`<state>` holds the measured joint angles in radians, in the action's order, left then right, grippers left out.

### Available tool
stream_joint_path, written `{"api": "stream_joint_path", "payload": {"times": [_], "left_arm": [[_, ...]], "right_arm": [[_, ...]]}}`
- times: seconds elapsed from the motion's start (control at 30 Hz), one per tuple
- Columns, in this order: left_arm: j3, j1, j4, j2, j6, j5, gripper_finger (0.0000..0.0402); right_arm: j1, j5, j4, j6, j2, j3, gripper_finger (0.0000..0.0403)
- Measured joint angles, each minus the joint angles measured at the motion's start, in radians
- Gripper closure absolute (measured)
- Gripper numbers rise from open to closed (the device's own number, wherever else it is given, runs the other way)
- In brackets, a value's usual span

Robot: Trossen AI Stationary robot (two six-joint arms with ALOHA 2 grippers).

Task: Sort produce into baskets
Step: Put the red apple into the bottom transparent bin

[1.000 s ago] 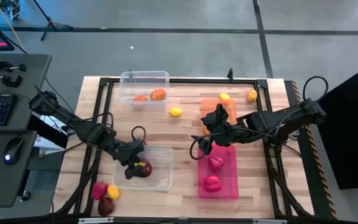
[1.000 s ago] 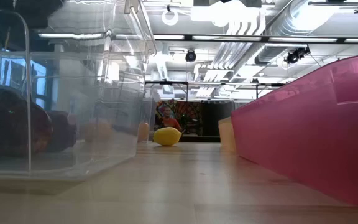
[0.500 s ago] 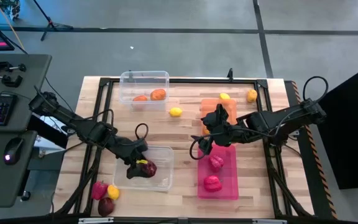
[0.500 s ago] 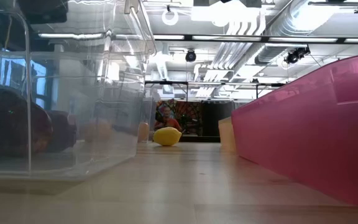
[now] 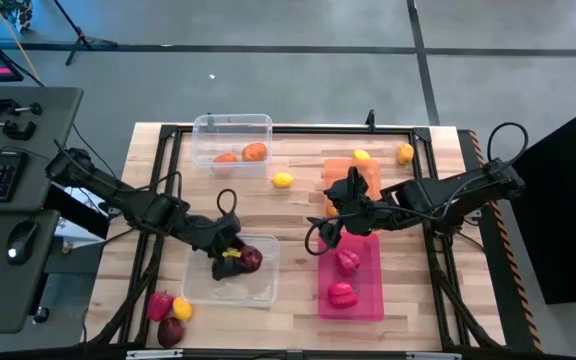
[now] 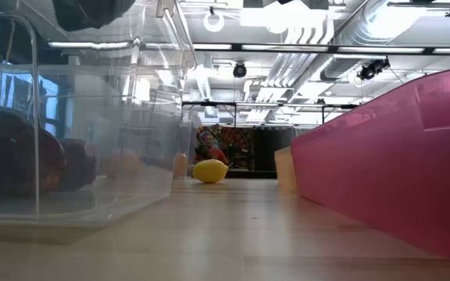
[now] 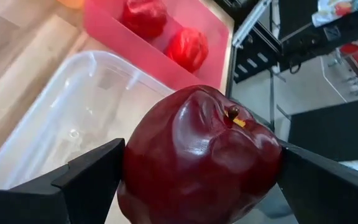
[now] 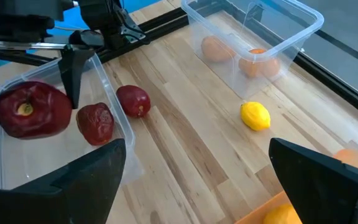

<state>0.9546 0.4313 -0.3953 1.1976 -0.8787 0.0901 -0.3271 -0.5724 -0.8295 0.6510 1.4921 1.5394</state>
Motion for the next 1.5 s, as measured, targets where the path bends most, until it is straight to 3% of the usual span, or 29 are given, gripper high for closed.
{"api": "stream_joint_path", "payload": {"times": [0.47, 0.8, 1.03, 1.27, 1.37, 1.5], "left_arm": [[0.000, 0.003, -0.041, 0.000, 0.020, 0.055, 0.0023], [0.001, 0.002, -0.108, 0.029, -0.033, 0.030, 0.0002], [0.001, 0.000, -0.111, 0.033, 0.031, -0.204, 0.0002], [0.005, -0.053, -0.126, 0.032, -0.111, -0.407, 0.0002], [0.035, -0.093, -0.156, 0.033, -0.159, -0.444, 0.0002], [0.152, -0.163, -0.383, 0.033, -0.086, -0.427, 0.0002]], "right_arm": [[0.000, 0.000, 0.000, 0.004, 0.000, 0.000, 0.0018], [-0.001, 0.000, 0.000, 0.004, 0.000, 0.000, 0.0018], [-0.001, 0.000, 0.000, 0.004, 0.000, 0.000, 0.0018], [0.000, -0.007, 0.000, 0.000, 0.000, 0.000, 0.0018], [0.000, -0.033, 0.000, 0.000, 0.000, 0.000, 0.0018], [0.000, -0.052, 0.000, 0.000, 0.000, 0.000, 0.0018]]}}
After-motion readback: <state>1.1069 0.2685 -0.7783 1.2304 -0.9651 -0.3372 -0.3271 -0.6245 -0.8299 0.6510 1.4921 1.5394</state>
